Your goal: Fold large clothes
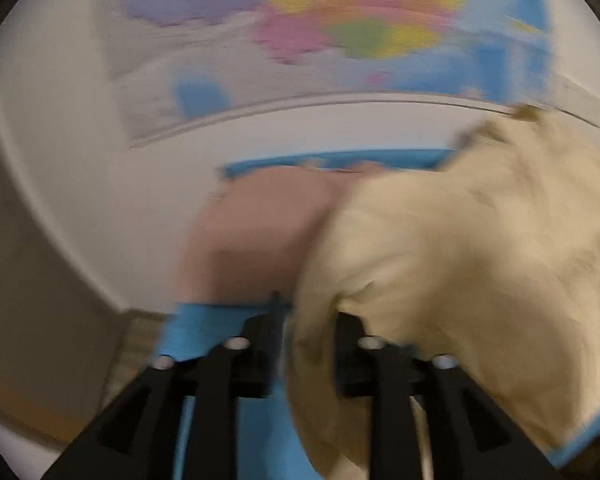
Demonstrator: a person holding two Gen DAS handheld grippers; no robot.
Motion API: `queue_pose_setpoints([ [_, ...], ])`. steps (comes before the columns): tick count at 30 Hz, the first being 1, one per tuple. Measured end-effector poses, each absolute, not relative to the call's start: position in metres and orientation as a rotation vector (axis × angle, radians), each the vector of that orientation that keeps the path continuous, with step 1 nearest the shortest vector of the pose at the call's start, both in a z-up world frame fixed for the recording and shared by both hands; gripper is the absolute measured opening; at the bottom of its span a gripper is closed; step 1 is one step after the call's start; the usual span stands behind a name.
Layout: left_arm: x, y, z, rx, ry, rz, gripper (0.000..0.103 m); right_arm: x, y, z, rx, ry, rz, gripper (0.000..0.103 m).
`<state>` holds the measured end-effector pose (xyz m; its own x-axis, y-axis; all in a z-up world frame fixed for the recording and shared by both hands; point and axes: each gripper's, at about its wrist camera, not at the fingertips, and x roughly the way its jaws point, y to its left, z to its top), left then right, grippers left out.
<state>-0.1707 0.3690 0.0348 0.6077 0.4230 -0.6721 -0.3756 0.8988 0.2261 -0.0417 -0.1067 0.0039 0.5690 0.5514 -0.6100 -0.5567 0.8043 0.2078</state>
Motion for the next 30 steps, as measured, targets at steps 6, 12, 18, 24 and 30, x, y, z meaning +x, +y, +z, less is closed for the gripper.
queue_pose_setpoints([
  [6,-0.164,0.36,-0.009,0.173,0.909,0.542,0.085,-0.051,-0.132,-0.011,0.038,0.743,0.59,0.078],
  [12,-0.247,0.289,0.002,0.019,0.669,0.009,0.085,-0.082,-0.165,-0.025,0.038,0.761,0.543,0.087],
  [18,-0.269,0.213,-0.038,0.088,0.731,-0.249,0.085,-0.119,-0.175,-0.053,-0.059,0.824,0.591,0.092],
  [24,-0.26,0.186,-0.07,0.188,0.823,-0.244,0.085,-0.128,-0.149,-0.085,-0.288,0.795,0.534,0.087],
  [30,-0.241,0.175,-0.083,0.2,0.816,-0.201,0.084,-0.109,-0.136,-0.101,-0.28,0.725,0.499,0.069],
])
